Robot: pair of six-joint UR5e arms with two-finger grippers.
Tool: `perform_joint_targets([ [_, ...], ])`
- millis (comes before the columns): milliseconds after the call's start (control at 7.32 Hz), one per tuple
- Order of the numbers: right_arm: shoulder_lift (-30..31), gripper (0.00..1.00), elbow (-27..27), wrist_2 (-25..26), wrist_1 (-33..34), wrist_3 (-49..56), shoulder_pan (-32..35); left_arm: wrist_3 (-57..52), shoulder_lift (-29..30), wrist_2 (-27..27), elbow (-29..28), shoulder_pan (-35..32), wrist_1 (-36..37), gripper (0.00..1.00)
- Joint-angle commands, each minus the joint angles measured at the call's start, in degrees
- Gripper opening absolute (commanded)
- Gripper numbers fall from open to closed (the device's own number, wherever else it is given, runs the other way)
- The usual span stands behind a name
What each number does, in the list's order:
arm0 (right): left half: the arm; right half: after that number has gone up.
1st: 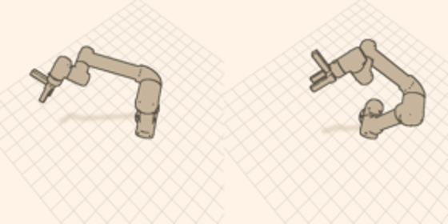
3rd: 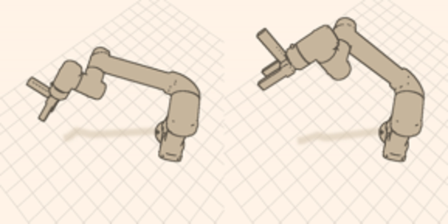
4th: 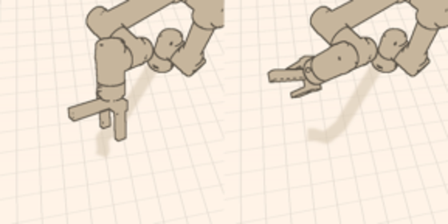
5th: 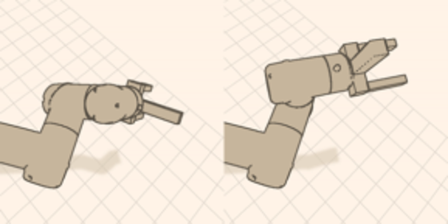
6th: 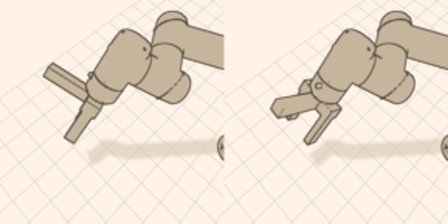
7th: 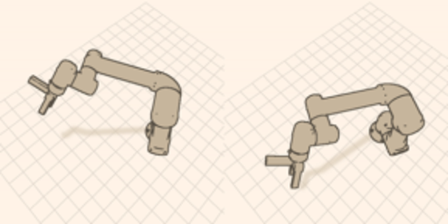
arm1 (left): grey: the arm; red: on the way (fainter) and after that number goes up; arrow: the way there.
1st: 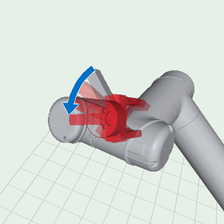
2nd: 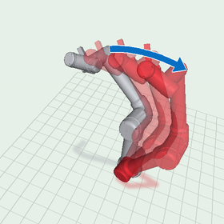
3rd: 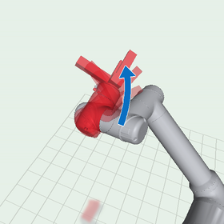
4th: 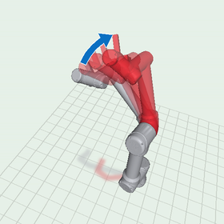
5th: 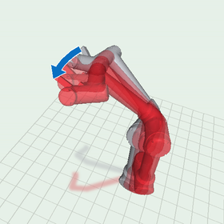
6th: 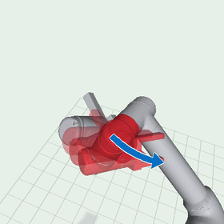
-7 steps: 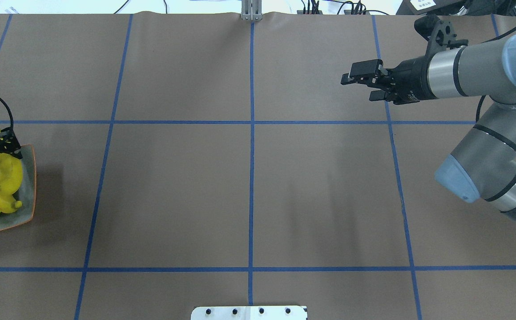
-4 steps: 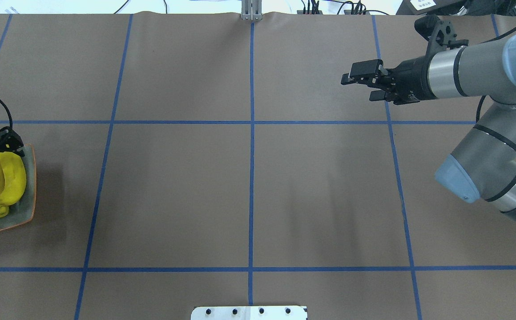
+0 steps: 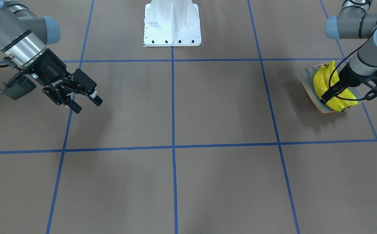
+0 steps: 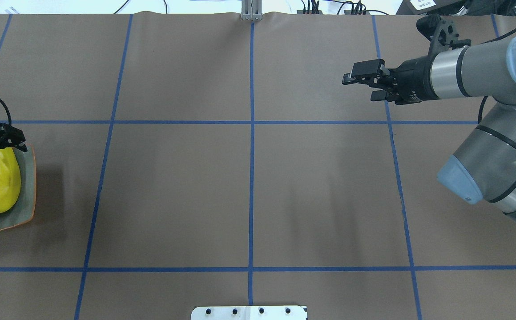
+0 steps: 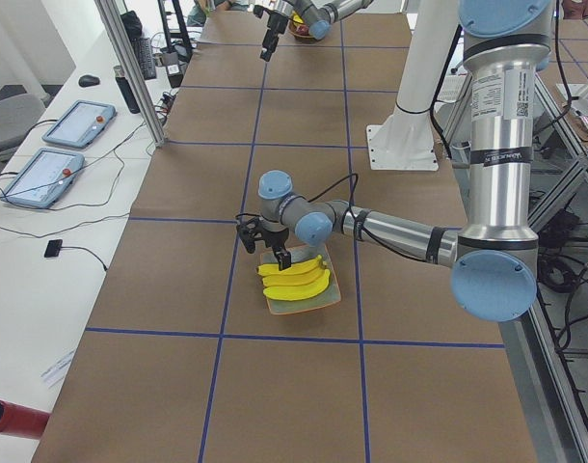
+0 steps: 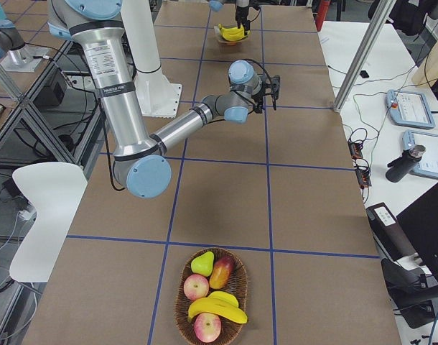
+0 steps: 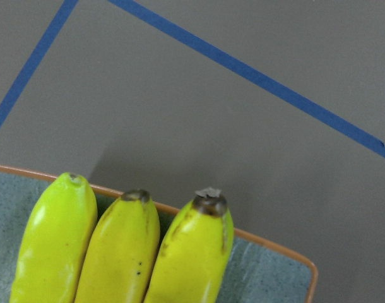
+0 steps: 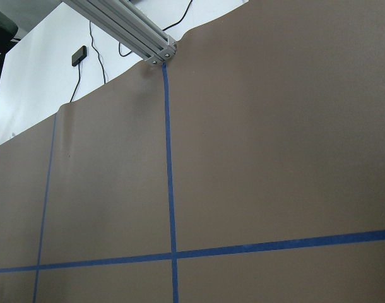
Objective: Transfer all bananas from basket to plate
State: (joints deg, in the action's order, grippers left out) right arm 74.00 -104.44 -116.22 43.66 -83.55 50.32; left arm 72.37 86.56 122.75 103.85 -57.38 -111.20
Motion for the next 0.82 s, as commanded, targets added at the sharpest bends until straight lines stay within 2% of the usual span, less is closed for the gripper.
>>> perform_joint_targets([
  [0, 4.6, 1.0, -1.5, -0.6, 0.0, 1.4, 1.6, -1.3, 0.1, 0.4, 3.7, -0.2, 0.0, 1.0],
  [273, 12.6, 1.0, -1.6, -2.4, 0.0, 10.7, 8.0, -6.0, 0.7, 1.5, 5.9, 0.0, -0.2, 1.0],
  [410, 17.6, 1.0, -0.4, -6.0, 0.5, 16.5, 12.6, -6.1, 1.8, 2.7, 5.9, 0.0, -0.4, 1.0],
  [683, 26.3, 1.0, 2.7, -8.0, 0.8, 32.2, 22.0, -6.1, 2.4, 2.9, 5.8, 0.2, -0.5, 1.0],
])
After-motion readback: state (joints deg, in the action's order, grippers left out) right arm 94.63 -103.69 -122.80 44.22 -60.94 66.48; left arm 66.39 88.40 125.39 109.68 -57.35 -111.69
